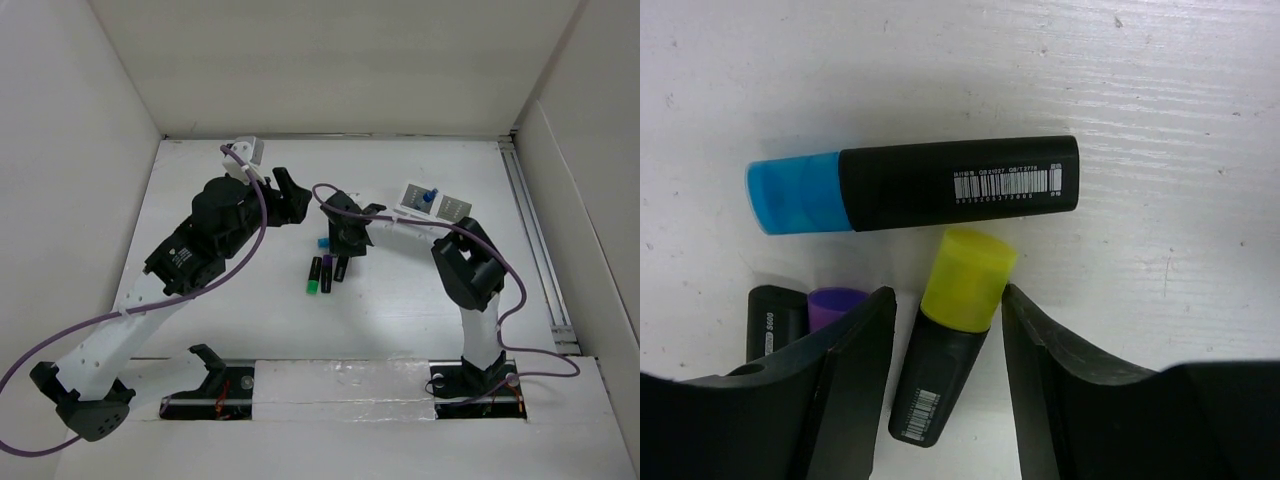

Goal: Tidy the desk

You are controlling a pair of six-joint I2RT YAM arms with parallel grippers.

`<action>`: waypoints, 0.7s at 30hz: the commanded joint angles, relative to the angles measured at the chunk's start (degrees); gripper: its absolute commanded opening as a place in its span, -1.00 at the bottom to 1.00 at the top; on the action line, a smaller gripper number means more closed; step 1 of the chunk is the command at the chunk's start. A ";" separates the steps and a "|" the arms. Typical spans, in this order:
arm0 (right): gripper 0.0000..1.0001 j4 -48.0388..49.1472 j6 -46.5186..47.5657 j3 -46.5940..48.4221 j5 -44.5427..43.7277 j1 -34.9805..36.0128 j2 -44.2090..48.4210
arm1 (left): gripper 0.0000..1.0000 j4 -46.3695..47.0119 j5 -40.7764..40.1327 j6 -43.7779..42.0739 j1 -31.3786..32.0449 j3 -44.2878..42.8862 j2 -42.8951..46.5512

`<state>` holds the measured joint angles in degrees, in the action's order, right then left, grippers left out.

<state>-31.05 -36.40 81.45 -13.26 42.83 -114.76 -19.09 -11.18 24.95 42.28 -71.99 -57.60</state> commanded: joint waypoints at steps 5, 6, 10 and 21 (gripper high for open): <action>-0.23 0.73 -2.00 0.03 -2.13 -0.03 -1.35 | 0.31 1.34 -1.56 -2.10 -0.01 -0.96 0.39; -0.37 0.73 -2.18 -0.41 -2.47 -0.03 -1.00 | 0.31 1.43 -1.48 -2.36 -0.01 -1.14 0.39; -0.71 0.99 -2.88 -3.13 -2.39 -0.03 3.74 | 0.32 1.34 -1.48 -2.71 -0.01 -1.40 -0.14; -0.81 -2.26 -2.10 -3.49 -3.35 -10.29 31.06 | 0.31 3.89 2.30 -2.71 -0.01 -1.93 -3.12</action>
<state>-32.91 -38.57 76.14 -14.33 38.46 -90.37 -18.13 -10.39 22.96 42.28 -72.01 -60.01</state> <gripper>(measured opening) 0.352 0.655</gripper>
